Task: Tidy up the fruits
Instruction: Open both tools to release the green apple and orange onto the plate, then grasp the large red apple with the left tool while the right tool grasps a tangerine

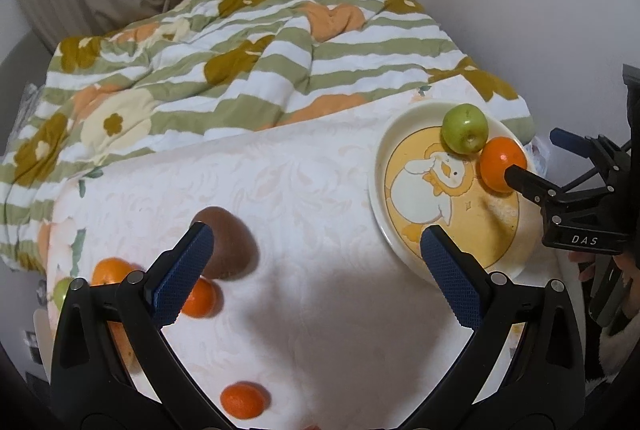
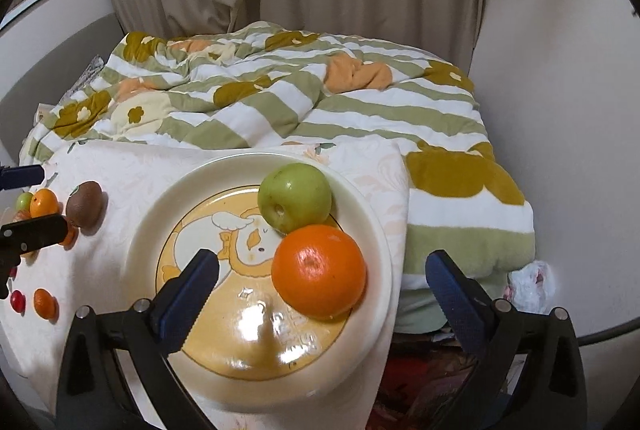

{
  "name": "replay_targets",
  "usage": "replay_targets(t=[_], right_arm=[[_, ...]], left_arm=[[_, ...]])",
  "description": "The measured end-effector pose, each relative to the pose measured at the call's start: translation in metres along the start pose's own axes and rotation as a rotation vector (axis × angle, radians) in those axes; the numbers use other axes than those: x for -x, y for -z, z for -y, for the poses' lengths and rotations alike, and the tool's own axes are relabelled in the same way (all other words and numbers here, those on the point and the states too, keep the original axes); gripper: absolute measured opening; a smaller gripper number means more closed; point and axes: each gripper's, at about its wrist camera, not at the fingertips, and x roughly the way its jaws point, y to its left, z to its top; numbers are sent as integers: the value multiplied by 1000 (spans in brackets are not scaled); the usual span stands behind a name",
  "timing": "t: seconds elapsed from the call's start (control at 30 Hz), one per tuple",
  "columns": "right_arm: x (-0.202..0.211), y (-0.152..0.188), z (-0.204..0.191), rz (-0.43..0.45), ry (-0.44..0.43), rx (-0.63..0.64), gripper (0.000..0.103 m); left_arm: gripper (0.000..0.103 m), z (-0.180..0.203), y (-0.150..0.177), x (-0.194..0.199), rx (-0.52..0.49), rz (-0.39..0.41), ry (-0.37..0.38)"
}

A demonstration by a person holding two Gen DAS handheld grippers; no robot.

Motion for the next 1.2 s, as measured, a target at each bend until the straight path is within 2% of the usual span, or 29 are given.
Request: replay_targets(t=[0.3, 0.53, 0.77, 0.93, 1.2], right_arm=[[44, -13, 1, -3, -18, -6, 103], [75, -25, -19, 13, -58, -19, 103], [97, -33, -72, 26, -64, 18, 103], [107, -34, -119, 34, -59, -1, 103], [104, -31, -194, 15, -63, -10, 103]], left_arm=[[103, 2, 6, 54, 20, 69, -56], [103, -18, 19, 95, 41, 101, -110], [103, -77, 49, 132, 122, 144, -144], [103, -127, 72, 148, 165, 154, -153], [103, -199, 98, 148, 200, 109, -103]])
